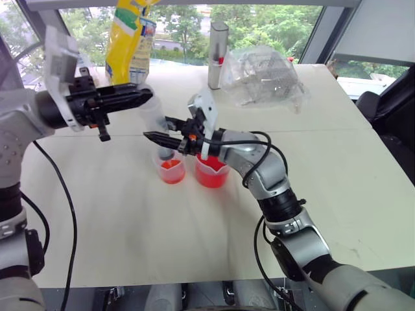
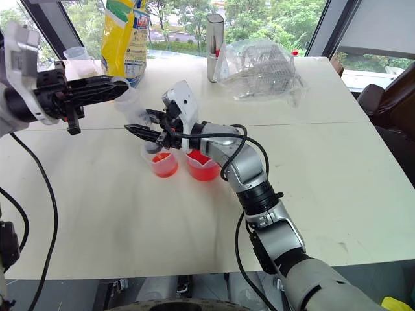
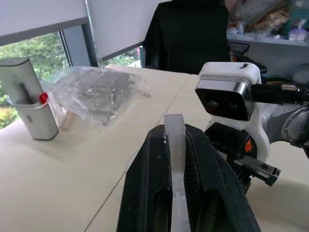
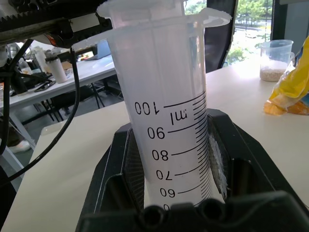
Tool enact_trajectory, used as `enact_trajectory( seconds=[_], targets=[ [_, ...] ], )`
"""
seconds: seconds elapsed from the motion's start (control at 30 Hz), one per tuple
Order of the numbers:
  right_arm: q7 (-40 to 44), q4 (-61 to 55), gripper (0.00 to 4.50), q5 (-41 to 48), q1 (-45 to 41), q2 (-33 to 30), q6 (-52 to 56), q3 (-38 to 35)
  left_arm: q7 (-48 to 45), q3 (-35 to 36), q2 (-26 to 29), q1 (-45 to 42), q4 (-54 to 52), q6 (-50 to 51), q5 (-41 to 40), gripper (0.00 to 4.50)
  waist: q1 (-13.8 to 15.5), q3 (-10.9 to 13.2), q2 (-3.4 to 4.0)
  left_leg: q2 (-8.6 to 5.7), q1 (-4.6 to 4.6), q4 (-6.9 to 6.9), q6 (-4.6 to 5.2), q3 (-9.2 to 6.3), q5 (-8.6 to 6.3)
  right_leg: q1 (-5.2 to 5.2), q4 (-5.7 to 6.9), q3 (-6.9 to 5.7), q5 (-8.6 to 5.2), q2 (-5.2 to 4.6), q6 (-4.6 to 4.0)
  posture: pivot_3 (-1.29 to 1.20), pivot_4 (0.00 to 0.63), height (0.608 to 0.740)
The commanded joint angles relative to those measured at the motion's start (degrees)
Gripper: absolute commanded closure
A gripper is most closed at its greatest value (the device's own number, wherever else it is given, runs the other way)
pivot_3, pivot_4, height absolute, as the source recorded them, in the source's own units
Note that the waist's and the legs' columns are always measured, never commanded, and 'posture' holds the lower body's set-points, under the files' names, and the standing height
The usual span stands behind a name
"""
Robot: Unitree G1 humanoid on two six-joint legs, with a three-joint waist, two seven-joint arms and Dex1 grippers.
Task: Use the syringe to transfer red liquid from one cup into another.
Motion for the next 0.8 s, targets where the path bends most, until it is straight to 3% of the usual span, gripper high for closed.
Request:
enact_trajectory(
  seconds=[0.03,0.3,0.4,0.6,0.63,0.8],
  targets=[
    [-1.88,-6.37,3.06,4.02,-5.54,1.85,-2.68,-5.99,-1.26,-3.44,0.61,2.87,-2.37,1.65,0.52,4.45,0.01,0.0,0.0,0.0,0.0,0.0,0.0,0.0,0.0,0.0,0.0,0.0,0.0,0.0,0.0,0.0,0.15,0.74],
    [-0.7,-4.74,3.06,2.17,-2.99,1.72,-3.9,-3.52,-0.13,-1.86,0.73,0.08,-0.6,2.09,0.13,4.45,0.03,0.0,0.0,0.0,0.0,0.0,0.0,0.0,0.0,0.0,-0.01,0.0,0.0,0.0,0.0,0.0,0.15,0.74],
    [-0.44,-3.86,3.06,1.57,-2.44,1.58,-4.62,-2.91,0.74,-1.04,0.38,-0.69,-0.2,2.99,-0.63,3.29,0.03,0.0,0.0,0.0,0.0,0.0,0.0,0.0,0.0,0.0,-0.01,0.0,0.0,0.0,0.0,0.0,0.15,0.74],
    [0.01,-3.5,3.06,1.31,-1.69,1.45,-4.94,-2.41,2.0,0.74,-0.09,-1.56,0.15,4.24,-2.45,0.38,0.02,0.0,0.0,0.0,0.0,-0.01,0.0,0.0,0.0,0.0,-0.01,0.0,0.0,0.0,0.0,0.0,0.15,0.74],
    [0.08,-3.63,3.06,1.41,-1.45,1.54,-4.81,-2.24,2.62,1.55,-0.44,-2.22,0.59,4.64,-3.11,0.08,0.0,0.0,0.0,0.0,0.0,-0.01,0.0,0.0,0.0,0.0,-0.01,-0.01,0.0,0.01,0.0,0.0,0.15,0.74],
    [0.07,-4.09,3.06,1.64,-0.48,2.02,-4.1,-1.51,4.22,4.77,0.33,-4.2,2.57,5.92,-5.06,0.08,0.01,0.0,0.0,0.01,-0.01,-0.01,0.0,-0.01,0.0,-0.01,-0.01,-0.01,0.0,0.0,0.0,0.0,0.15,0.74]
  ],
)
